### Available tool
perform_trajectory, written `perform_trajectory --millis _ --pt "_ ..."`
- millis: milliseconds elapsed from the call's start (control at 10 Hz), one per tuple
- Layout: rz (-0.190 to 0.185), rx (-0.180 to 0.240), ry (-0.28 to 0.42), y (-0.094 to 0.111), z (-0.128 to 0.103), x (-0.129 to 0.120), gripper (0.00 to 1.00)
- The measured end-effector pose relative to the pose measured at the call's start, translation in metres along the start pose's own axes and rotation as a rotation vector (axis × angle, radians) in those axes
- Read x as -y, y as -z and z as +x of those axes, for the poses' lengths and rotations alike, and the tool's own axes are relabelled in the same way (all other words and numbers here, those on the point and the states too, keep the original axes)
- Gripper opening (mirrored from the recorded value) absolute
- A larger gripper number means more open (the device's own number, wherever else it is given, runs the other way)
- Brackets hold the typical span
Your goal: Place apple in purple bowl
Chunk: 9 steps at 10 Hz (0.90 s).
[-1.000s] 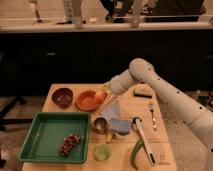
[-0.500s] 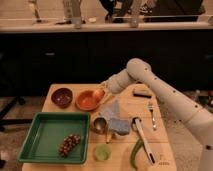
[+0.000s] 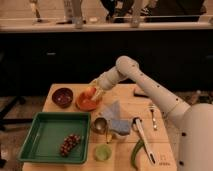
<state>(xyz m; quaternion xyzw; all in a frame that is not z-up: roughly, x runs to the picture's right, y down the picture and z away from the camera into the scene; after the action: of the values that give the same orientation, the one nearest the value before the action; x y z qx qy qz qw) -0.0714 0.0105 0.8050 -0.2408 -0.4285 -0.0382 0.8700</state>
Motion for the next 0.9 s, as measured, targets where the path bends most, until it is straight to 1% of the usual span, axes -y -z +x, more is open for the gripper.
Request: perform_trajectory --millis 200,400,500,700,900 --pt "-0.018 0.019 0.012 -0.016 -0.004 0.008 0.0" --pt "-0.022 0.032 0.013 -0.022 -0.003 0.013 0.0" --pt "-0.029 0.044 0.021 -0.031 -0.007 0.018 0.0" --pt "-0.036 0.052 0.044 -0.044 -0.015 0.023 0.0" --pt "-0.017 0.058 0.069 -0.053 -0.022 0.028 0.0"
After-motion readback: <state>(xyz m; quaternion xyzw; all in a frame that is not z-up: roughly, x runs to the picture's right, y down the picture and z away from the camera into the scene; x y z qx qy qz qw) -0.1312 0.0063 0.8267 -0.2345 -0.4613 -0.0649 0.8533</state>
